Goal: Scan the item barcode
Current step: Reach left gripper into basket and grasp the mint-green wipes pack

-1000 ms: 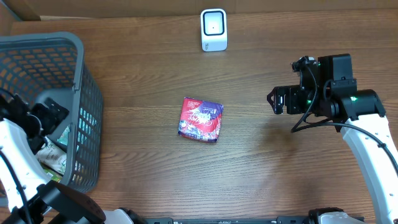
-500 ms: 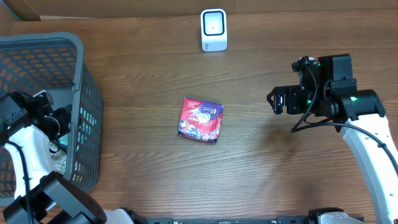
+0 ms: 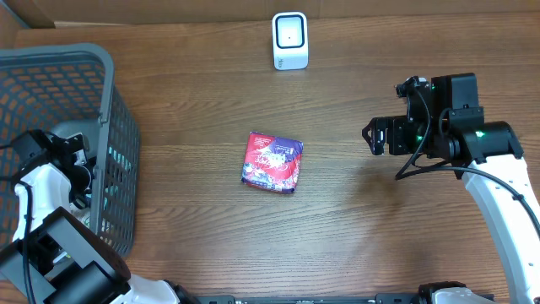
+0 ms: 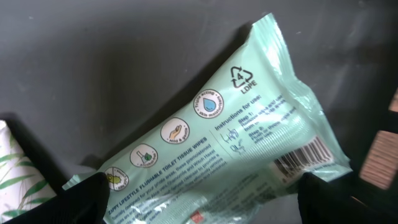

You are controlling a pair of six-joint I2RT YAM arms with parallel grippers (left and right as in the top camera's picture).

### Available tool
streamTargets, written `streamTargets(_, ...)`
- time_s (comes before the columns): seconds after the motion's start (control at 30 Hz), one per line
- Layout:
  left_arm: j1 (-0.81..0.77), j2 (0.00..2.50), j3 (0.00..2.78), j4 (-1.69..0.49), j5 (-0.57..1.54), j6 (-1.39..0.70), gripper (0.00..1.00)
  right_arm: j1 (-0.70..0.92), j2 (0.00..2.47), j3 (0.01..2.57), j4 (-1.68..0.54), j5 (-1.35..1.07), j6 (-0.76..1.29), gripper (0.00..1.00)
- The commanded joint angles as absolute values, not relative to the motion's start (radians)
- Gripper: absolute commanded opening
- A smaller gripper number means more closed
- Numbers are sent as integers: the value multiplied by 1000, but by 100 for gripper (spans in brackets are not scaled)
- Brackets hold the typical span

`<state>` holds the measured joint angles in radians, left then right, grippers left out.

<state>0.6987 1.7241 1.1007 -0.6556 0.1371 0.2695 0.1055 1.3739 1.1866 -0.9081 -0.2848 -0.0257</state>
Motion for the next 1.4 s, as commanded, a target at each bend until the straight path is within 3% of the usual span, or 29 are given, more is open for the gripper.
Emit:
streamTargets(0.0,693,1774,1092,-653,94,292,87,111,1376,1206,-903,-293,-31,100)
streamTargets(0.13,693,1813,1092,-642,95,292,79,111,1376,1206,-903,-293,-31,100)
streamTargets(0.5,693,1855,1092,-619,97,201,33,111,1376,1206,-903,-293,-31,100)
streamTargets(0.67,693,1855,1092,-632,97,73,21,111,1376,1206,-903,-293,-31,100)
streamTargets(0.77,693,1855,1093,-636,97,-24,19,111,1376,1206,-903,-293,-31,100)
streamTargets(0.8,693,1855,1097,-641,97,-46,26,111,1376,1206,-903,-293,-31,100)
streamTargets(0.83,693,1855,1102,-646,97,-55,40,111,1376,1206,-903,-293,-31,100)
streamTargets(0.93,693,1855,1130,-657,97,-56,96,111,1376,1206,-903,-293,-31,100)
streamTargets(0.97,693,1855,1142,-658,97,-44,100,111,1376,1206,-903,-293,-31,100)
streamTargets(1.2,693,1855,1192,-682,97,233,100,111,1376,1206,-903,-293,-31,100)
streamTargets(1.37,693,1863,1180,-690,91,253,99,111,1376,1206,-903,-293,-31,100)
